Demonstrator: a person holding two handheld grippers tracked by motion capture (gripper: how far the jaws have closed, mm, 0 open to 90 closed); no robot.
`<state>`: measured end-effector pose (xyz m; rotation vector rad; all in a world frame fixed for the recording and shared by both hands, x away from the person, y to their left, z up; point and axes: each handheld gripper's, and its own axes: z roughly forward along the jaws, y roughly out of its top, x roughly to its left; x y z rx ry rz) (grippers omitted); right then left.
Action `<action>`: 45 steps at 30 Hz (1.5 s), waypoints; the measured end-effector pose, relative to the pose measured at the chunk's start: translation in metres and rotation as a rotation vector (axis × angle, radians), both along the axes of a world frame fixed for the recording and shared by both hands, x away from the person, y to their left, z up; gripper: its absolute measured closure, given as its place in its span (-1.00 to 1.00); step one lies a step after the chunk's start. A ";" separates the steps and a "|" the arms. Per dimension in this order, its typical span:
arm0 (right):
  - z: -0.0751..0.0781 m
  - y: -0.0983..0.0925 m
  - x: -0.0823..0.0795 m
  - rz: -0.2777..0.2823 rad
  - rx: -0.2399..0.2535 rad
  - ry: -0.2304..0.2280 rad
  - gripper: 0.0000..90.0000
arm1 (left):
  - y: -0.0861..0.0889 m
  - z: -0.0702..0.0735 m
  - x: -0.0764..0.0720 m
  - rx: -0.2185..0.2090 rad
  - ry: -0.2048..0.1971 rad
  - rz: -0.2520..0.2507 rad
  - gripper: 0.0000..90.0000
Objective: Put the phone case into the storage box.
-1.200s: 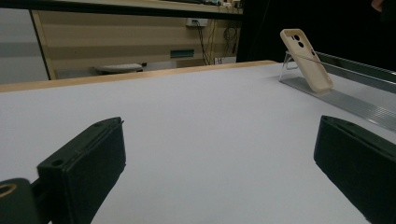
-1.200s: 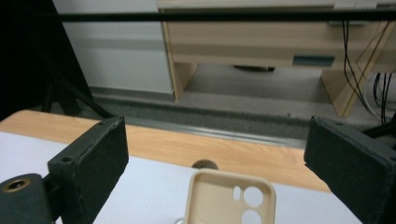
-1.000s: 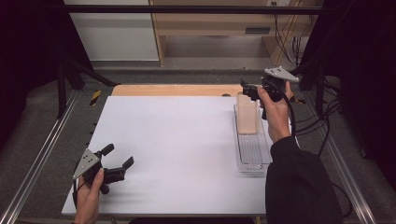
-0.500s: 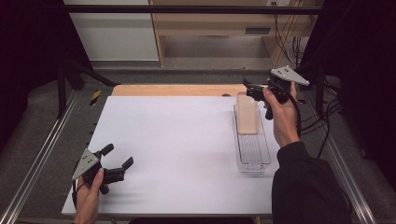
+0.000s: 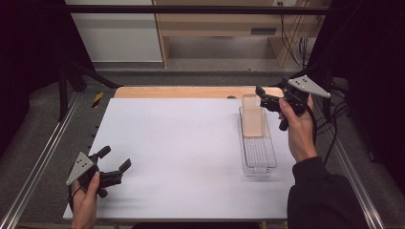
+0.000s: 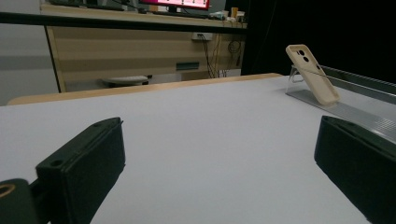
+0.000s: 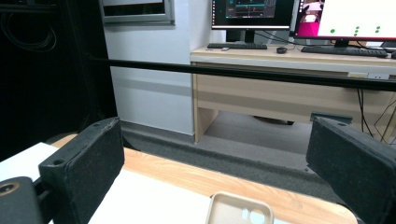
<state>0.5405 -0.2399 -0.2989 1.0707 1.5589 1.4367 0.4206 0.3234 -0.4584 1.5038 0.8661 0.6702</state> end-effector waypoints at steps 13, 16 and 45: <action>-0.009 -0.022 -0.033 0.018 0.022 0.006 -0.90 | 0.002 -0.001 -0.001 0.008 0.000 0.013 -0.97; -0.014 -0.028 -0.039 0.018 0.031 0.012 -0.90 | 0.001 -0.001 -0.001 0.014 0.000 0.011 -0.97; -0.047 -0.056 -0.086 0.049 0.018 0.011 -0.93 | -0.003 -0.001 -0.002 0.021 -0.001 0.003 -0.97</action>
